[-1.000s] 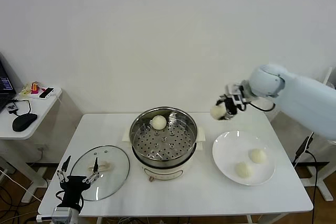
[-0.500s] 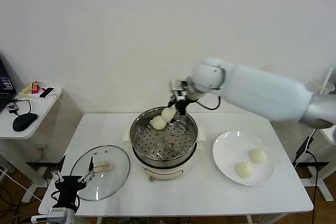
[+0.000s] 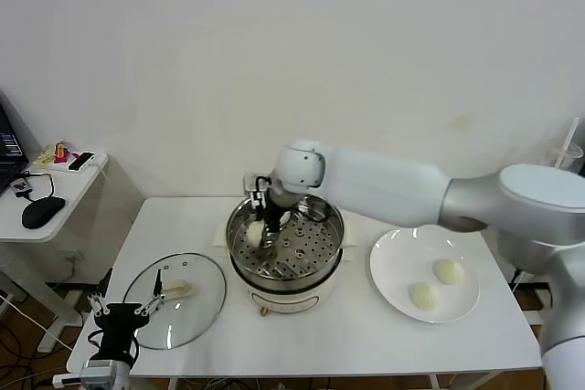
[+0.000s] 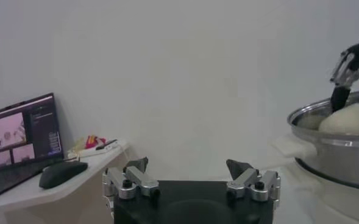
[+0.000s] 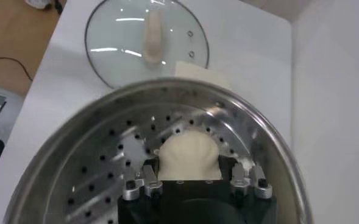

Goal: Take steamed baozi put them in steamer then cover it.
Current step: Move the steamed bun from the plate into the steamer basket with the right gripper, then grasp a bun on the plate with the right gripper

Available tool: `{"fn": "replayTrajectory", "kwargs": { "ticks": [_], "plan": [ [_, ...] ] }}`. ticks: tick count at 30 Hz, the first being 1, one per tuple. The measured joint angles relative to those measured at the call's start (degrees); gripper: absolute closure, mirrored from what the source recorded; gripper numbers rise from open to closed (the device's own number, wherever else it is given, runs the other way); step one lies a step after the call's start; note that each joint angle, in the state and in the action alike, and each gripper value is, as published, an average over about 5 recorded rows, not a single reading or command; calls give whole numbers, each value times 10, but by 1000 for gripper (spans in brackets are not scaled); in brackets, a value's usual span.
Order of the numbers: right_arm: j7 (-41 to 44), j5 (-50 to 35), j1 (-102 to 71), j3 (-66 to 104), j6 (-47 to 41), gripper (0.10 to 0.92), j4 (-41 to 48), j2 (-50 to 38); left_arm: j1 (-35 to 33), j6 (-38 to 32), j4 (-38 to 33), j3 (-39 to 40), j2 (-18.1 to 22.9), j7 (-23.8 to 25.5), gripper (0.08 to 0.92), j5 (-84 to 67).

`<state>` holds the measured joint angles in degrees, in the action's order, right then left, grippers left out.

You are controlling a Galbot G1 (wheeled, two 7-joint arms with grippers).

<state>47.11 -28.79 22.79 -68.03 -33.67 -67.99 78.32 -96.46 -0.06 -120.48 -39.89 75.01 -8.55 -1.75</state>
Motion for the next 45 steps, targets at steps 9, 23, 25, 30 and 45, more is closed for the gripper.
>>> {"fn": "replayTrajectory", "kwargs": {
  "ticks": [9,23,25,30,45],
  "plan": [
    [1,4,-6,0,-4,358,24,18,1,-1,6,2,2,0,177,0],
    [74,41,56,2,42,203,-22,-52,1,-1,-1,7,-2,1,177,1],
    [93,52,71,0,56,202,-38,-79,1,0,-2,7,-4,2,177,1],
    [134,84,102,-9,90,203,-88,-163,1,0,0,9,-6,2,177,1],
    [171,215,52,13,163,203,-232,-448,-4,1,-2,20,-4,4,177,10]
  ]
}}
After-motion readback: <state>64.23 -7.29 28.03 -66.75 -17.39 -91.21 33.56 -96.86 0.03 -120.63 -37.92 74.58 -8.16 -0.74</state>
